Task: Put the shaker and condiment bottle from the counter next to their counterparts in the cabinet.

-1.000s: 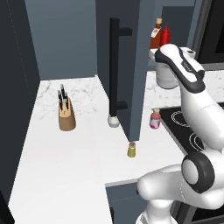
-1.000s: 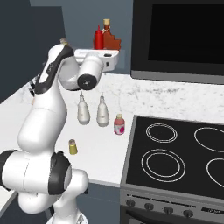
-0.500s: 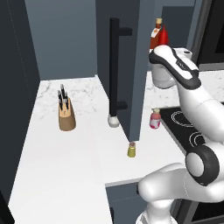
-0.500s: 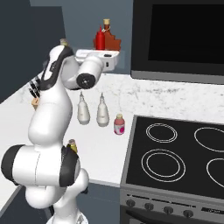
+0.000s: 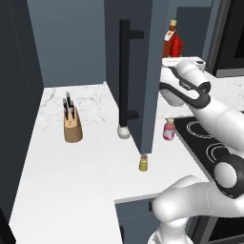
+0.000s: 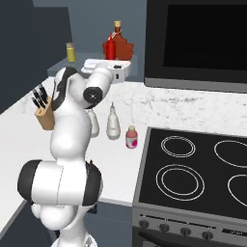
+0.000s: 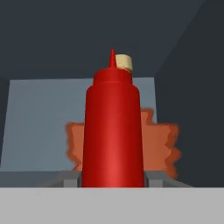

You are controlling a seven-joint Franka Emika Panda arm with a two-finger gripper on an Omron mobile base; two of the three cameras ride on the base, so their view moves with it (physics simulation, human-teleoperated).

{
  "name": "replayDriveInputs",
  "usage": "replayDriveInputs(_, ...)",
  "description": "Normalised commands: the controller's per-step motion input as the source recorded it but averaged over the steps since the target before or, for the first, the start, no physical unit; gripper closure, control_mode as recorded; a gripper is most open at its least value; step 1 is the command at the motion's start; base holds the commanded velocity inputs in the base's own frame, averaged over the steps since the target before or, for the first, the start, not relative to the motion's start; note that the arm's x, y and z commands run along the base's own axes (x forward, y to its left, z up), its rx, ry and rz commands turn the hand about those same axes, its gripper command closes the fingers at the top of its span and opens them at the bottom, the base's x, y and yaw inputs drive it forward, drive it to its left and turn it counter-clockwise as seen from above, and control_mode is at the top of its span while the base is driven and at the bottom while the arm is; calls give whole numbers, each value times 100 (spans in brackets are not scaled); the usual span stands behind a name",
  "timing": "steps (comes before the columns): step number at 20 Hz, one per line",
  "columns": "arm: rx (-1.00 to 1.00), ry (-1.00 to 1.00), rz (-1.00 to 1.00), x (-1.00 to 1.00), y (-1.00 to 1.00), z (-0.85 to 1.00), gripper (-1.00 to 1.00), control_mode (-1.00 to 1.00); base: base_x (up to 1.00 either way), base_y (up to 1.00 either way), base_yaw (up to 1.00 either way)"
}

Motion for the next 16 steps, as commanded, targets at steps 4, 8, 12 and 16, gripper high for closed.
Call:
replayDriveInputs(4, 0, 0, 0, 4, 0, -2, 100, -100, 0, 0, 0)
replayDriveInputs(8, 0, 0, 0, 6, 0, -1, 100, -100, 0, 0, 0)
replayDriveInputs(12, 0, 0, 0, 8, 0, 0, 100, -100, 0, 0, 0)
replayDriveInputs(16, 0, 0, -1, 13, 0, 0, 100, -100, 0, 0, 0)
